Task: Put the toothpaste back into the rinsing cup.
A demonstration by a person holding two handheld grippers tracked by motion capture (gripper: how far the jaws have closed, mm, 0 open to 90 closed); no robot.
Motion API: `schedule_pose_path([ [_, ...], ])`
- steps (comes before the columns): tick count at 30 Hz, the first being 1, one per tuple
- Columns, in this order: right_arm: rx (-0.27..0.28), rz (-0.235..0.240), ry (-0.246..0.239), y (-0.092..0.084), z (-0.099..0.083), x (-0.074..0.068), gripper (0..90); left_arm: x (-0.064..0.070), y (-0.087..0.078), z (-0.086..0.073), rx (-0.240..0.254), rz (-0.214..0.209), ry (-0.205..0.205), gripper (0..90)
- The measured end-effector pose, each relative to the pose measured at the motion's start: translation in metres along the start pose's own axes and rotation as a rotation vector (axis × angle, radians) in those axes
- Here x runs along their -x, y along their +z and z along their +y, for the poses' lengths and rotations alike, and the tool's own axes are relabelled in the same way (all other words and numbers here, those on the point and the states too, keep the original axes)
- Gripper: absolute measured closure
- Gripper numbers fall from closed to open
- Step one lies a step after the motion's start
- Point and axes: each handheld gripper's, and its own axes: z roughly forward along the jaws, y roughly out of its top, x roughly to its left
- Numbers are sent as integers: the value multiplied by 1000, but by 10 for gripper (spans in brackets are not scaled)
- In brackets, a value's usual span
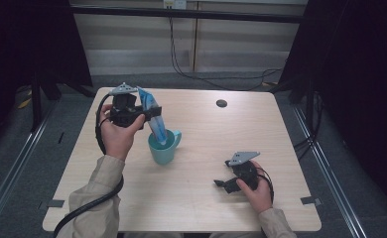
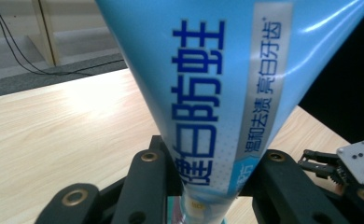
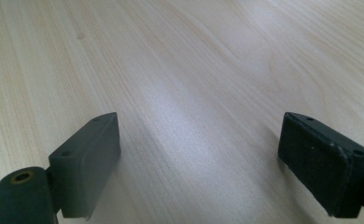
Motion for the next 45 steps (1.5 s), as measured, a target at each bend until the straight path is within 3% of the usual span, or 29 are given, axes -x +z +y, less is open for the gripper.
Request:
schedule_pose_path([
  [22,0,0,-1,0,0,0,126,-6,13,-18,-32,24,-4,724],
  [45,1,1,-3,0,0,0,127,-4,31,-34,-77,14,-14,722],
])
